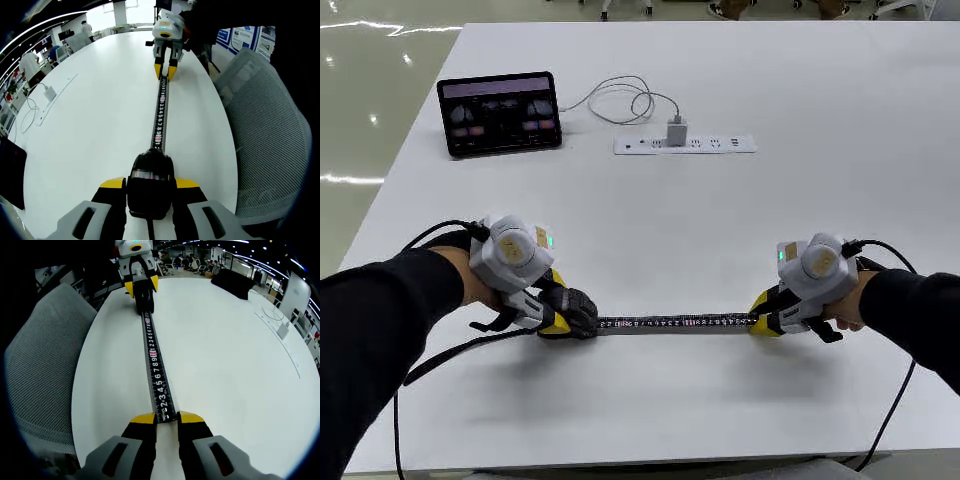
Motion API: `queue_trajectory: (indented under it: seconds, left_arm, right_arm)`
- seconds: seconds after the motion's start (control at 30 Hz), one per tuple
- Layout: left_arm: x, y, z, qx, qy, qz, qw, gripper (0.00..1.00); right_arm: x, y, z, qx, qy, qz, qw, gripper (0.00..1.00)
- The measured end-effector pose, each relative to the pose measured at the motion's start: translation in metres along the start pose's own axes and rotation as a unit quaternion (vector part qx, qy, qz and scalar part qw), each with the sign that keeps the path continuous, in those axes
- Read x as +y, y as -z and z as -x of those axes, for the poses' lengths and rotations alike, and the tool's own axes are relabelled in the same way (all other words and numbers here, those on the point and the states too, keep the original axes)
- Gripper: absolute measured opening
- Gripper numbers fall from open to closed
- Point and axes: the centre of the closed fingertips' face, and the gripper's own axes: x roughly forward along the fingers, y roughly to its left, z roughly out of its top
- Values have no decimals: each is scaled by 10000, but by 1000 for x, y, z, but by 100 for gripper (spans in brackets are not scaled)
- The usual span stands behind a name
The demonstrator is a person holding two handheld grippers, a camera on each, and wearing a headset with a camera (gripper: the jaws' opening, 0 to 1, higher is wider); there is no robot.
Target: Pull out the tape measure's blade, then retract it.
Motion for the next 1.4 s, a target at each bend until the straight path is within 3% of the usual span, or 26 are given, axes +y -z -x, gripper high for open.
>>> queue_trajectory:
  seconds: [0.33, 0.53, 0.67, 0.8, 1.07, 1.2, 1.33, 1.4]
  left_arm:
    - [1, 1, 0, 72, 56, -72, 9999, 32]
    - [1, -1, 1, 16, 39, 122, 9999, 32]
    - [-1, 0, 0, 96, 26, 23, 9999, 34]
    - [-7, 1, -1, 152, 113, -54, 9998, 42]
    - [-3, 4, 0, 142, -64, 21, 9999, 58]
    - [3, 5, 1, 88, -253, 155, 9995, 70]
    - [4, 4, 3, 32, -324, 349, 9989, 77]
    - [8, 8, 4, 111, -441, 483, 9978, 84]
  right_arm:
    - [1, 0, 0, 51, -11, -43, 10000, 12]
    - [2, -1, 0, 150, -7, 57, 9999, 12]
    - [1, -1, 1, 216, 2, 151, 9997, 13]
    - [-1, -1, 2, 284, 45, 195, 9994, 16]
    - [-1, 0, 5, 279, 82, 185, 9994, 24]
    - [0, 1, 7, 278, 108, 143, 9995, 28]
    - [1, 3, 9, 281, 138, 43, 9995, 34]
    - [1, 3, 10, 268, 143, -17, 9995, 37]
